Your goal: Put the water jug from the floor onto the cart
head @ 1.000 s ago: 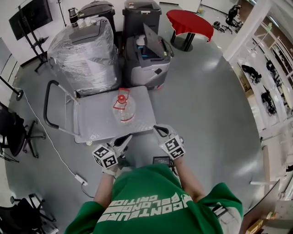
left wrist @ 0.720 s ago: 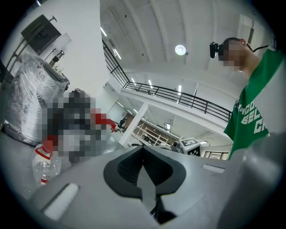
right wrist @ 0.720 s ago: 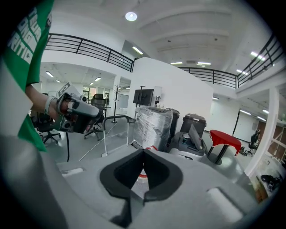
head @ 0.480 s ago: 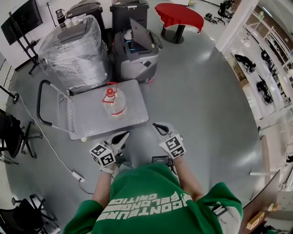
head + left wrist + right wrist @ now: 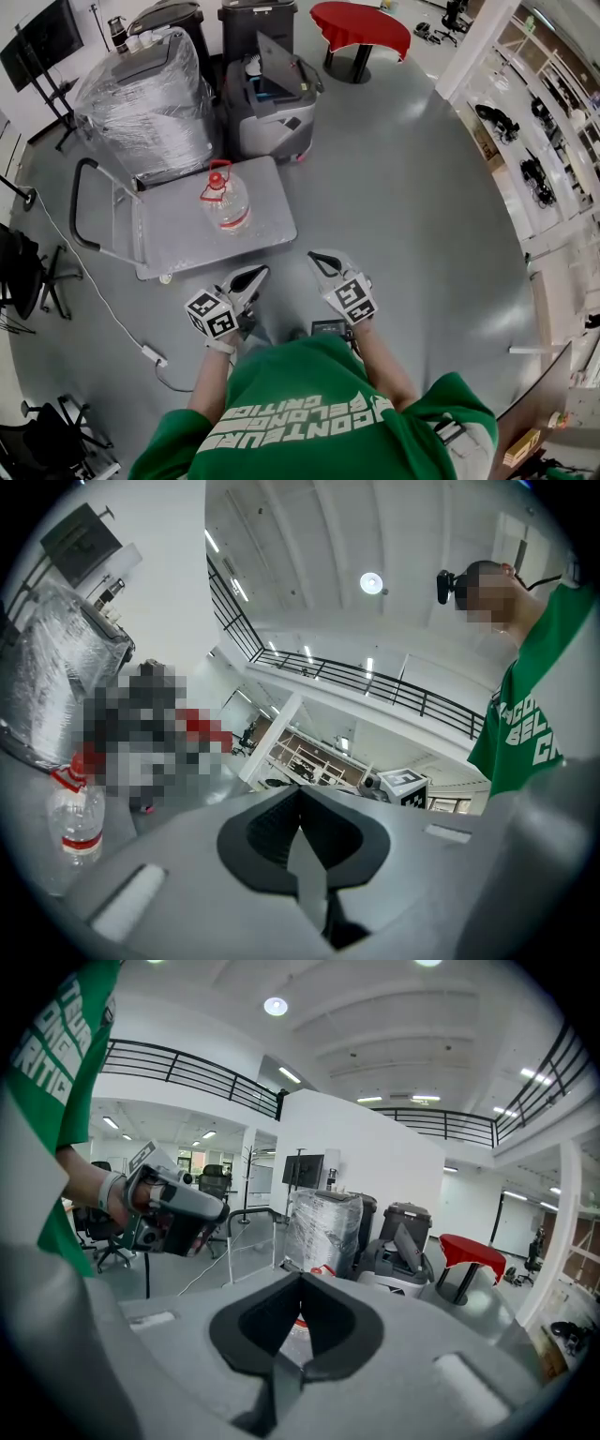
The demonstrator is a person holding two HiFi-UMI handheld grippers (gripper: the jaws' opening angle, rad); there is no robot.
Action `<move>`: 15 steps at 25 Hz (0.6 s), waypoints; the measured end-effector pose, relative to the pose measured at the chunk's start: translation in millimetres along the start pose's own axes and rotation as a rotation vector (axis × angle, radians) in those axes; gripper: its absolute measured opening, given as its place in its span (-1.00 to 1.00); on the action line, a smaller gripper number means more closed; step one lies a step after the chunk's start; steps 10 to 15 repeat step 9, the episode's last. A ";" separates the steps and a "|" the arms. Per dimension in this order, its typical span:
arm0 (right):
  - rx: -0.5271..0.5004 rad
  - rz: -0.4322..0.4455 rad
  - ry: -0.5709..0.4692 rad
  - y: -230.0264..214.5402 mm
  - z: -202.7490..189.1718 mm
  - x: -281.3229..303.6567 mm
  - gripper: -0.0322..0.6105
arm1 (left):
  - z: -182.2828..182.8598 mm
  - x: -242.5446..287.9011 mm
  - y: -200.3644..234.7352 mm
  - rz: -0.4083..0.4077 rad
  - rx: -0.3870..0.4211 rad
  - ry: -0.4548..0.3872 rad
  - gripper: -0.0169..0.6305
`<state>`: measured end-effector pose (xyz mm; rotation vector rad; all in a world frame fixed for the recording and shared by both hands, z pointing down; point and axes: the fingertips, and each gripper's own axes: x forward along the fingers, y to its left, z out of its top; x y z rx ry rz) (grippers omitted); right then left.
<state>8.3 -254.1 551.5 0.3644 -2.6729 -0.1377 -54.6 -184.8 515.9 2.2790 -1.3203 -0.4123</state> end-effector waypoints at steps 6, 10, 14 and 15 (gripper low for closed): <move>0.002 -0.004 0.009 -0.8 -13.5 -16.2 -0.92 | -10.8 4.9 -12.2 -0.001 0.004 0.002 -0.91; -0.001 -0.010 0.007 -5.4 -15.9 -21.0 -0.92 | -11.9 9.3 -15.8 -0.004 0.011 0.001 -0.91; -0.001 -0.010 0.007 -5.4 -15.9 -21.0 -0.92 | -11.9 9.3 -15.8 -0.004 0.011 0.001 -0.91; -0.001 -0.010 0.007 -5.4 -15.9 -21.0 -0.92 | -11.9 9.3 -15.8 -0.004 0.011 0.001 -0.91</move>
